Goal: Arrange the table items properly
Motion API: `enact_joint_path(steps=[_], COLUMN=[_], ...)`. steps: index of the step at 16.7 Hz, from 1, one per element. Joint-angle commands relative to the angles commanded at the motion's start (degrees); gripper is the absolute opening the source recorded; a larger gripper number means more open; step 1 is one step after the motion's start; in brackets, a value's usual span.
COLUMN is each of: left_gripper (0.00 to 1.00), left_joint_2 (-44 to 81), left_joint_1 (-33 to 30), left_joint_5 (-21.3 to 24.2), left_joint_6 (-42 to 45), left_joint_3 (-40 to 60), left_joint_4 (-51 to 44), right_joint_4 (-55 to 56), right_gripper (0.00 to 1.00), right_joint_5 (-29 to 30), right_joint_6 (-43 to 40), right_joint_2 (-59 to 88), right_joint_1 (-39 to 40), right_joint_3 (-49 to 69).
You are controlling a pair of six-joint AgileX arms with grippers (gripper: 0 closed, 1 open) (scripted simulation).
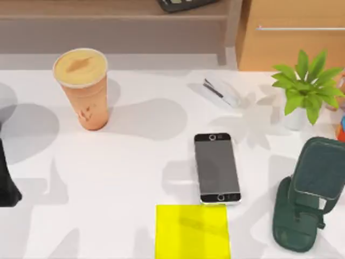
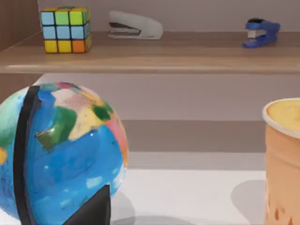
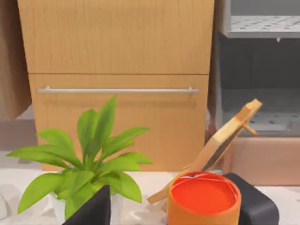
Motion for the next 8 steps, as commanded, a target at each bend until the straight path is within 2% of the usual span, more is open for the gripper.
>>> enact_joint_path(steps=[4, 8], left_gripper=[1.00, 1.00], left_joint_2=[0.0, 0.0], left_joint_1=[0.0, 0.0], left_joint_5=[0.0, 0.0], left_joint_6=[0.0, 0.0], left_joint_3=[0.0, 0.0], left_joint_4=[0.0, 0.0], right_joint_4=[-1.6, -9.8], right_gripper=[1.00, 1.00], right_joint_5=[0.0, 0.1], right_joint_6=[-0.9, -5.7], right_joint_2=[1.8, 12.7], right_joint_1=[-0.3, -1.7], right_joint_3=[1.8, 11.5])
